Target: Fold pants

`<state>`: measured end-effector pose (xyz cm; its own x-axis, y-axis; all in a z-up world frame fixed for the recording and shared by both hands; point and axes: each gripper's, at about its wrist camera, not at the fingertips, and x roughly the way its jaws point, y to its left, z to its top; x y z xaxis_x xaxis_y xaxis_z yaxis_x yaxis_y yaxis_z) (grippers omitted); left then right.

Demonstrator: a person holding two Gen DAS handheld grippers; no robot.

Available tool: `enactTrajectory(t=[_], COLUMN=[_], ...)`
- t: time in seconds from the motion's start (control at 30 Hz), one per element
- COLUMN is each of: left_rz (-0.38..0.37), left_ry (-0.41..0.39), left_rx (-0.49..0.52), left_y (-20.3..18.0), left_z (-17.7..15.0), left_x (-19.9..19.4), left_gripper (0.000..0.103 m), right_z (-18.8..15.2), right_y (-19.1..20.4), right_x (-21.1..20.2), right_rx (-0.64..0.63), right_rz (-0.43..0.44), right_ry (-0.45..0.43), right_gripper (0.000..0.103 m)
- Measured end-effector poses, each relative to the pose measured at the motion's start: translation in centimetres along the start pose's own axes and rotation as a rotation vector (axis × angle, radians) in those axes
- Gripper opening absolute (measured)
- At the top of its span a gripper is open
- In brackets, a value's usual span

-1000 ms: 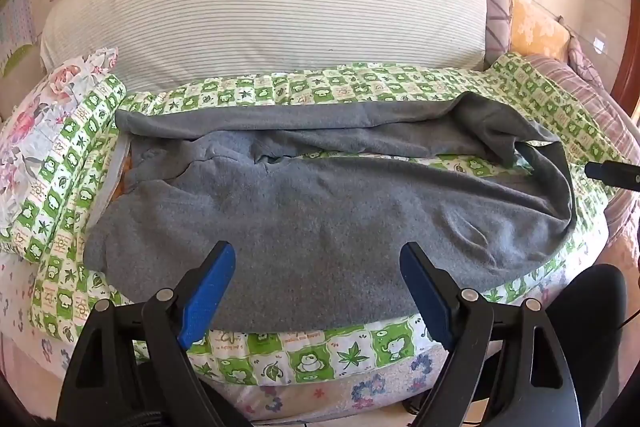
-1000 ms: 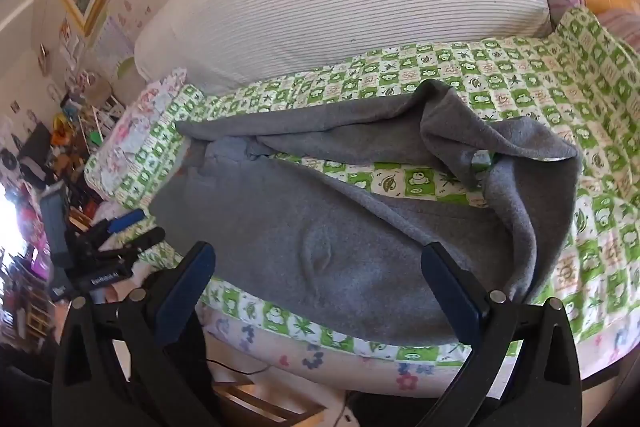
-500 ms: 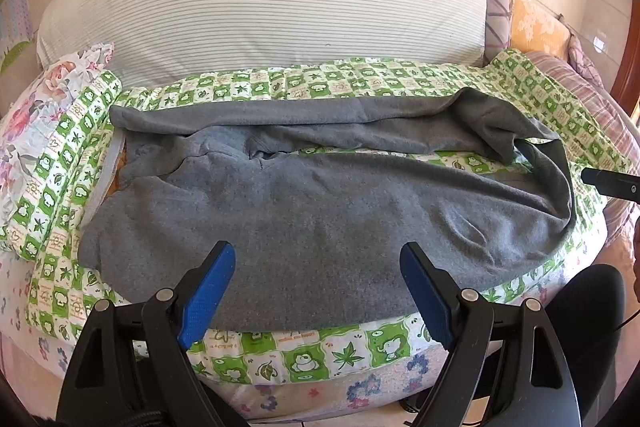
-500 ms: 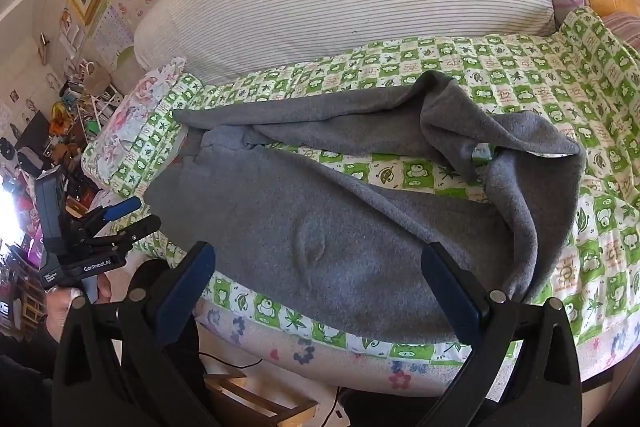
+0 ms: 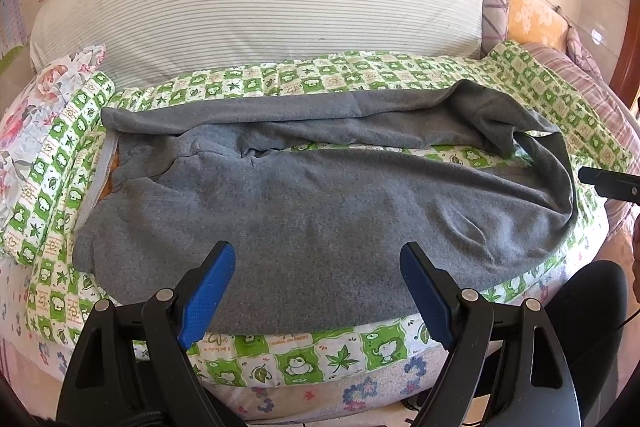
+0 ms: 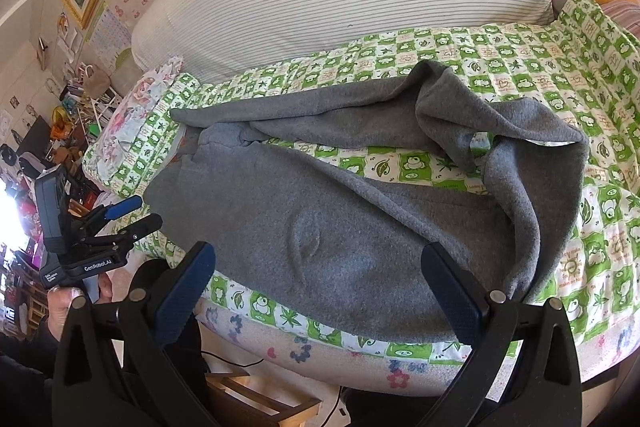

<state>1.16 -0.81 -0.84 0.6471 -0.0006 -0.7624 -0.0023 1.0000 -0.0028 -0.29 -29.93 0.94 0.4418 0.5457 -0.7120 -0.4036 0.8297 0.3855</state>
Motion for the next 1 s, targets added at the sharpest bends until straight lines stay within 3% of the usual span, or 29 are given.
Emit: enactTrajectory(t=[0.27,0.5,1.0], left_rz=[0.013,0.029,0.023], left_ry=[0.032,0.046,0.079], left_rx=[0.032,0.042,0.048], left_y=[-0.5,-0.4,-1.0], left_z=[-0.3,-0.3,0.0], left_x=[0.9,1.3,2.6], left_gripper=[0.085,0.085,0.085], right_z=[-0.9,-1.0,-0.4], right_y=[4.1,5.6,5.7], right_x=[2.2,3.8,5.5], right_rx=[-0.217,-0.317,-0.344], right_rz=[0.023,0.015,0.020], right_ry=[0.076,0.111,0.145], right_gripper=[0.103,0.103,0.103])
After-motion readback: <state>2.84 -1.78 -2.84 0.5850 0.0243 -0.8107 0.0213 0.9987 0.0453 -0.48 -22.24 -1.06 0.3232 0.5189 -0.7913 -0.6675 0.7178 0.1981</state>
